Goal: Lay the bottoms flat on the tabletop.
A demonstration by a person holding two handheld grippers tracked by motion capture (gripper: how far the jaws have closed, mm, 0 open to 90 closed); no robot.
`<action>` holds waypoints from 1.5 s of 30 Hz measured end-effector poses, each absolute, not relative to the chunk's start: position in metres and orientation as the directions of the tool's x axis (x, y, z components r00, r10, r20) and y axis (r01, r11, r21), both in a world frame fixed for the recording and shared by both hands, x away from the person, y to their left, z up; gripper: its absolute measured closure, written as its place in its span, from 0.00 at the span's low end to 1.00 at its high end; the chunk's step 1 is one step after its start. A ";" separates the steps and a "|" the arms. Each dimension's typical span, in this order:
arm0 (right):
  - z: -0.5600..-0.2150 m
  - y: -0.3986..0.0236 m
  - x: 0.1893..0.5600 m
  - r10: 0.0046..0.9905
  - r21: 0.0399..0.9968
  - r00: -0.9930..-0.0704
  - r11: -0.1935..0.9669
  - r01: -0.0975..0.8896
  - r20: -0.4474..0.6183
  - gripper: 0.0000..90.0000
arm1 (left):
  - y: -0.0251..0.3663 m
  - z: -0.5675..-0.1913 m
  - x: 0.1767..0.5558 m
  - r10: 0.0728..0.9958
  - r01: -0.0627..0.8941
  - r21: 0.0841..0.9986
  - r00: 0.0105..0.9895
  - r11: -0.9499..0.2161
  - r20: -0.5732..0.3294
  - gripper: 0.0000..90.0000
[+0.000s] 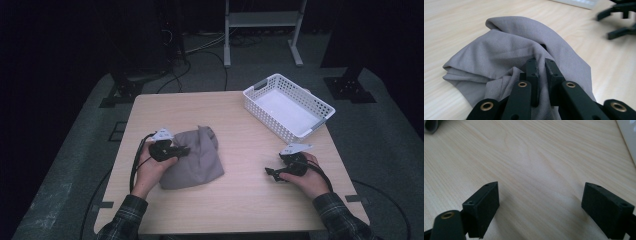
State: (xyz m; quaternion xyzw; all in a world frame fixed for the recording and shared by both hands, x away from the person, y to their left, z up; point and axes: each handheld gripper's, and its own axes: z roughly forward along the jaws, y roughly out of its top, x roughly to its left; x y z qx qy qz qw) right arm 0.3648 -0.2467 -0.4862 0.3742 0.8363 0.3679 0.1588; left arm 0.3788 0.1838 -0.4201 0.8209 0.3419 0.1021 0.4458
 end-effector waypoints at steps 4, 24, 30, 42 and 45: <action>-0.486 -0.246 0.365 0.742 0.734 -0.670 0.450 0.509 0.010 0.15 | 0.160 -0.421 0.372 0.596 0.447 0.801 0.790 -0.398 -0.145 0.92; -0.476 -0.243 0.361 0.726 0.706 -0.688 0.482 0.519 0.010 0.34 | 0.191 -0.413 0.367 0.600 0.415 0.840 0.788 -0.349 -0.141 0.52; -0.468 -0.235 0.356 0.703 0.735 -0.710 0.462 0.497 0.038 0.35 | 0.218 -0.419 0.362 0.617 0.442 0.831 0.771 -0.339 -0.158 0.51; -0.460 -0.224 0.349 0.667 0.755 -0.743 0.462 0.466 0.050 0.35 | 0.208 -0.442 0.355 0.575 0.472 0.758 0.803 -0.451 -0.158 0.52; -0.456 -0.220 0.346 0.658 0.764 -0.751 0.458 0.454 0.052 0.35 | 0.197 -0.444 0.353 0.546 0.462 0.750 0.822 -0.473 -0.161 0.52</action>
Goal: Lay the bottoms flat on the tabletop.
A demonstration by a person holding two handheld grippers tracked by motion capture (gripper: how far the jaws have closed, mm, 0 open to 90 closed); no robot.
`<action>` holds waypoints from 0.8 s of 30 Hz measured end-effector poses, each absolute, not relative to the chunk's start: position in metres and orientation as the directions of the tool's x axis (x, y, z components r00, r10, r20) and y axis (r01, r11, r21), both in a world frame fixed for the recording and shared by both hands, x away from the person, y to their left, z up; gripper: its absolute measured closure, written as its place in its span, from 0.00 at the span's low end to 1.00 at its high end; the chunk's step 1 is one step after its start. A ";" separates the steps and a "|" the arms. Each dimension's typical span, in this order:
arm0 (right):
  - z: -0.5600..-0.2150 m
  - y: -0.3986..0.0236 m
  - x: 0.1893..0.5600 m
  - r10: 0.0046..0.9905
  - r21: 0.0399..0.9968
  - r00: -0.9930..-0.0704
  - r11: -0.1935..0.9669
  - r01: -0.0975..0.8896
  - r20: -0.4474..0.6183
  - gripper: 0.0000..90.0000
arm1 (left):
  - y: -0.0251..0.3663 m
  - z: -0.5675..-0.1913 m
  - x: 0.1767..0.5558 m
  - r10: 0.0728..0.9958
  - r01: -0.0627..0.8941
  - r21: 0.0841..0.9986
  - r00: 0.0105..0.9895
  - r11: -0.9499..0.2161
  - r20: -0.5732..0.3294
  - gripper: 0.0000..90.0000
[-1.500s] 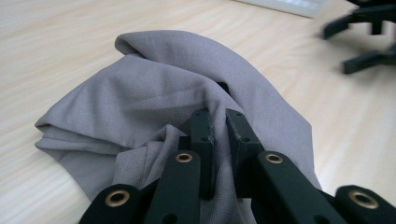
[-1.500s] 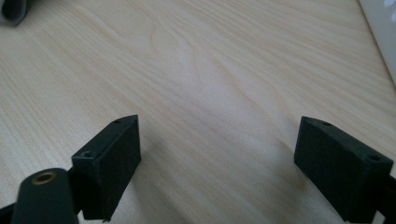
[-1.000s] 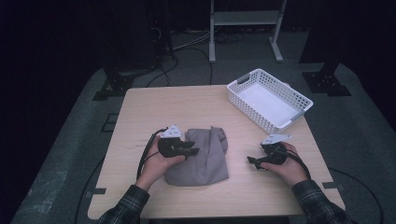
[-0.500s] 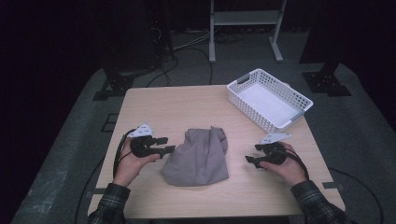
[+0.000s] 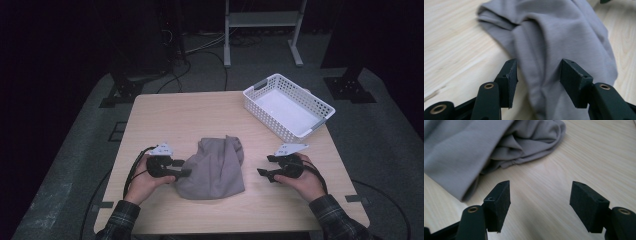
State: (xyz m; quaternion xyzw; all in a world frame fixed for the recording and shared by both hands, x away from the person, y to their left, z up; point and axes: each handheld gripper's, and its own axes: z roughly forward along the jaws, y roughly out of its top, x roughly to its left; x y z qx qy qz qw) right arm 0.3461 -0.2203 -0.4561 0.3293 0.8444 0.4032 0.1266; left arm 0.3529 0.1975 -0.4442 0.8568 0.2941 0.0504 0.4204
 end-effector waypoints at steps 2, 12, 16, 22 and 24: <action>-0.453 -0.217 0.344 0.649 0.772 -0.759 0.455 0.444 0.054 0.35 | 0.192 -0.446 0.352 0.533 0.454 0.742 0.832 -0.493 -0.155 0.52; -0.438 -0.181 0.336 0.558 0.808 -0.827 0.455 0.374 0.069 0.35 | 0.171 -0.449 0.349 0.474 0.446 0.737 0.859 -0.508 -0.193 0.61; -0.433 -0.165 0.335 0.525 0.818 -0.848 0.452 0.355 0.078 0.36 | 0.161 -0.451 0.347 0.444 0.430 0.740 0.874 -0.517 -0.197 0.61; -0.427 -0.146 0.335 0.481 0.830 -0.872 0.446 0.335 0.094 0.36 | 0.145 -0.452 0.344 0.390 0.408 0.746 0.896 -0.527 -0.215 0.60; -0.427 -0.141 0.335 0.472 0.831 -0.877 0.448 0.329 0.093 0.37 | 0.141 -0.452 0.342 0.375 0.402 0.748 0.900 -0.528 -0.220 0.60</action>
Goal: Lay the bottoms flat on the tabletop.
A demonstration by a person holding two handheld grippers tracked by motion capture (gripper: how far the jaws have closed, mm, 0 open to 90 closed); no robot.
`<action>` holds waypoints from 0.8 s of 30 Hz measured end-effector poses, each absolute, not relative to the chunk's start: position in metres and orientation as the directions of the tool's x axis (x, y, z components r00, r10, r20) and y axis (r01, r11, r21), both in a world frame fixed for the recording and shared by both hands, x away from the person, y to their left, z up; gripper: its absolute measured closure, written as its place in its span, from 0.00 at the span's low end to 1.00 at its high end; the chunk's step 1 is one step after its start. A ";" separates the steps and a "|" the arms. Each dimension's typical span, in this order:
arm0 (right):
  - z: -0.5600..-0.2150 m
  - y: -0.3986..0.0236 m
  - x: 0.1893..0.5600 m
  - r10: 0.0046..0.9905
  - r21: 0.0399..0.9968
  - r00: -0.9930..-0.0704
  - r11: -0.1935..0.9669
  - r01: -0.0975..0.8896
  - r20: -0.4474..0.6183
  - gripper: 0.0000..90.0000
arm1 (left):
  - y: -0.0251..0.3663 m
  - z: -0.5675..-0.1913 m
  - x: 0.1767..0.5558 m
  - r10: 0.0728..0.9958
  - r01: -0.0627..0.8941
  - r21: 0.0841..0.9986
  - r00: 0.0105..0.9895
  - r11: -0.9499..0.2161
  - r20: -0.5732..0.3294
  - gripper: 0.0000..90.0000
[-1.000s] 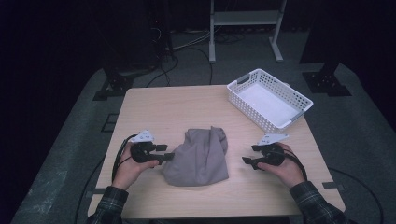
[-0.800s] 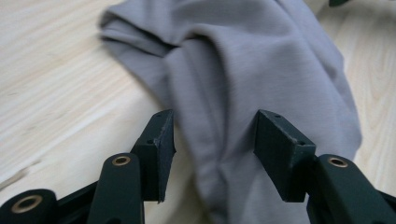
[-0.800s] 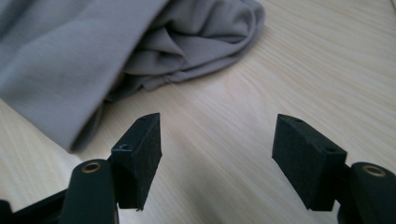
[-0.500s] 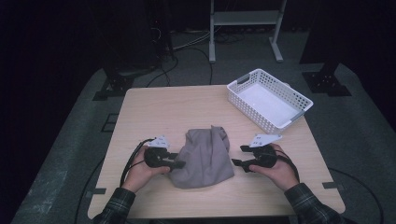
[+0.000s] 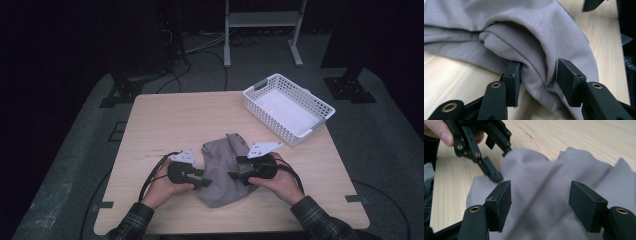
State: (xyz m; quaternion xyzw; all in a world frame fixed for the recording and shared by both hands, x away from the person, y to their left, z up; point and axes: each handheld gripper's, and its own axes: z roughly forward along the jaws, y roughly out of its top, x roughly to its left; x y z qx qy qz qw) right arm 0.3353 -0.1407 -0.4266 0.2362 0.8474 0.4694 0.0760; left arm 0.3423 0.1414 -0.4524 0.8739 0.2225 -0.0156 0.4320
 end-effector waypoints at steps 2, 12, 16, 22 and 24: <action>-0.427 -0.135 0.336 0.463 0.831 -0.882 0.453 0.323 0.090 0.37 | 0.138 -0.452 0.341 0.354 0.392 0.749 0.908 -0.534 -0.223 0.60; -0.434 -0.124 0.340 0.441 0.788 -0.892 0.513 0.340 0.097 0.71 | 0.147 -0.452 0.342 0.332 0.392 0.753 0.912 -0.529 -0.241 0.69; -0.431 -0.129 0.340 0.448 0.784 -0.888 0.512 0.350 0.104 0.88 | 0.151 -0.451 0.343 0.333 0.404 0.750 0.908 -0.524 -0.256 0.84; -0.428 -0.135 0.341 0.458 0.773 -0.883 0.523 0.360 0.101 0.99 | 0.154 -0.448 0.344 0.340 0.424 0.749 0.899 -0.509 -0.277 0.96; -0.427 -0.136 0.340 0.461 0.768 -0.882 0.531 0.358 0.093 0.99 | 0.158 -0.445 0.346 0.339 0.429 0.757 0.896 -0.493 -0.287 0.97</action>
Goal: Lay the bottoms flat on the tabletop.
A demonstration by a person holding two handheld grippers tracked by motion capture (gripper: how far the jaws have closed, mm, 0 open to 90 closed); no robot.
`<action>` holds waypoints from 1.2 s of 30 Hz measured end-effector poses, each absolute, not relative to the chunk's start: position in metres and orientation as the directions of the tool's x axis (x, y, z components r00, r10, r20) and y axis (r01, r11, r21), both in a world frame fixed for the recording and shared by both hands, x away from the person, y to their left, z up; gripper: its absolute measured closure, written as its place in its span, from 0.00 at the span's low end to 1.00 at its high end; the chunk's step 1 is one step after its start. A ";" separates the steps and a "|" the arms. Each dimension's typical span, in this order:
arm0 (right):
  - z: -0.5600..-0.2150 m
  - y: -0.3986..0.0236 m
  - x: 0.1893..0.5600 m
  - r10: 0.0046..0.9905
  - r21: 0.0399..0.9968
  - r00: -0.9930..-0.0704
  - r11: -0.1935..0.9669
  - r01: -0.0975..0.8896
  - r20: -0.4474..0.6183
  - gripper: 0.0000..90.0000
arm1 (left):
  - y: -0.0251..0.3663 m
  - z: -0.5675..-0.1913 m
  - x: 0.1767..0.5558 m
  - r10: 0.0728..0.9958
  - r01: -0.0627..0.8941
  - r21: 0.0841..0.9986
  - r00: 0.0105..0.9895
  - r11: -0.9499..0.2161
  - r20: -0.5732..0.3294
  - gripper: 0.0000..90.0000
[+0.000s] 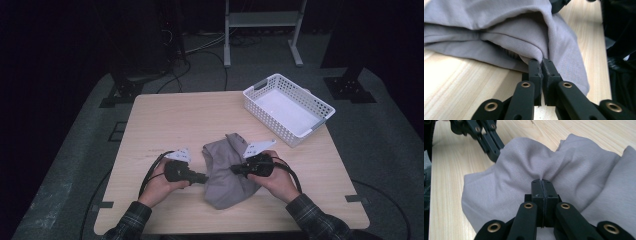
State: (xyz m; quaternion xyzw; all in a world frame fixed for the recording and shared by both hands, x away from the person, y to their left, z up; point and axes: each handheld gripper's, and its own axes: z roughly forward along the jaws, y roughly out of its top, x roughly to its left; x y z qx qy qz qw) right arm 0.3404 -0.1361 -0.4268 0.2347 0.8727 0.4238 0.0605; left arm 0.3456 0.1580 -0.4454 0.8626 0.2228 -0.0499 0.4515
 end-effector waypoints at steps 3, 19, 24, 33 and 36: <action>-0.424 -0.139 0.340 0.471 0.767 -0.879 0.535 0.355 0.079 0.99 | 0.163 -0.443 0.347 0.363 0.439 0.753 0.888 -0.490 -0.282 1.00; -0.408 -0.191 0.347 0.597 0.775 -0.802 0.491 0.399 0.034 1.00 | 0.205 -0.435 0.358 0.517 0.475 0.771 0.826 -0.424 -0.225 1.00; -0.411 -0.210 0.352 0.650 0.765 -0.760 0.479 0.429 0.019 1.00 | 0.217 -0.438 0.361 0.556 0.498 0.760 0.802 -0.417 -0.220 1.00; -0.415 -0.200 0.353 0.609 0.779 -0.789 0.456 0.430 0.079 0.77 | 0.213 -0.436 0.364 0.572 0.482 0.781 0.796 -0.399 -0.199 0.70; -0.412 -0.192 0.352 0.589 0.794 -0.804 0.446 0.414 0.088 0.68 | 0.209 -0.431 0.366 0.565 0.463 0.799 0.802 -0.385 -0.193 0.62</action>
